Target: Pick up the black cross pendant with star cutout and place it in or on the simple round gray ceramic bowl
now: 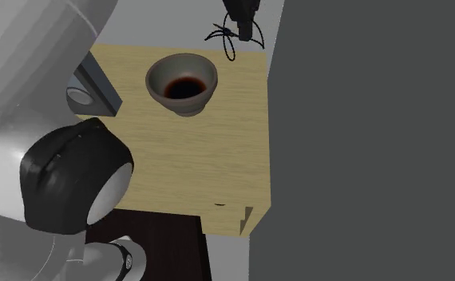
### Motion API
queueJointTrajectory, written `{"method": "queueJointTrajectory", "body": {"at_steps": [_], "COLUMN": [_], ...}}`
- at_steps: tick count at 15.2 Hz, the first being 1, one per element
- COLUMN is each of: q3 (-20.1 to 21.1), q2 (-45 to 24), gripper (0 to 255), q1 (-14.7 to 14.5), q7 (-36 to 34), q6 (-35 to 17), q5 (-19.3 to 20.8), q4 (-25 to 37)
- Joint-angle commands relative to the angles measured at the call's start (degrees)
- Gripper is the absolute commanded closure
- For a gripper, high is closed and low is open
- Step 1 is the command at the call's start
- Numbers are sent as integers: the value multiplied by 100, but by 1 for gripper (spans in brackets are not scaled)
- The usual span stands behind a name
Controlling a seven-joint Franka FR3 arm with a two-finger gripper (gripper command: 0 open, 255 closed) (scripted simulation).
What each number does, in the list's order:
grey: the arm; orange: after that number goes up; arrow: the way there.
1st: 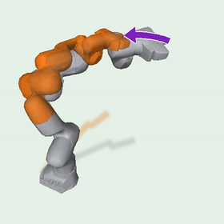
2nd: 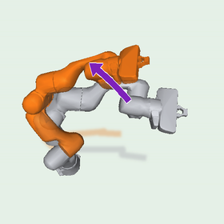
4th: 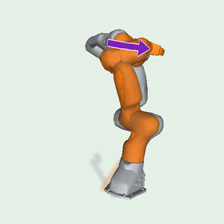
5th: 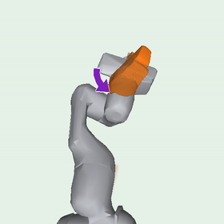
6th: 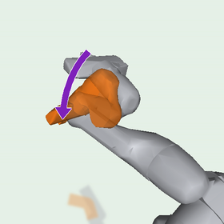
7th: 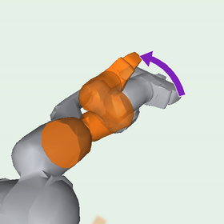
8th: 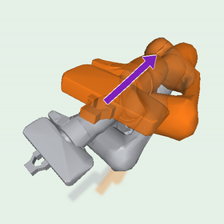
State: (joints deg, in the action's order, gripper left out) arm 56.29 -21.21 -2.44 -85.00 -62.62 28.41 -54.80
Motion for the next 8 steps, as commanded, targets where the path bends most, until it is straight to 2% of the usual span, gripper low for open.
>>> {"method": "queueJointTrajectory", "body": {"at_steps": [1, 5, 8], "q3": [224, 424, 410], "q2": [543, 1499, 2310], "gripper": [255, 255, 255], "q1": [498, 1069, 1315], "q7": [-166, -257, -218], "q6": [-298, -655, -828], "q5": [-525, -1407, -2139], "q4": [-771, -1716, -2288]}}
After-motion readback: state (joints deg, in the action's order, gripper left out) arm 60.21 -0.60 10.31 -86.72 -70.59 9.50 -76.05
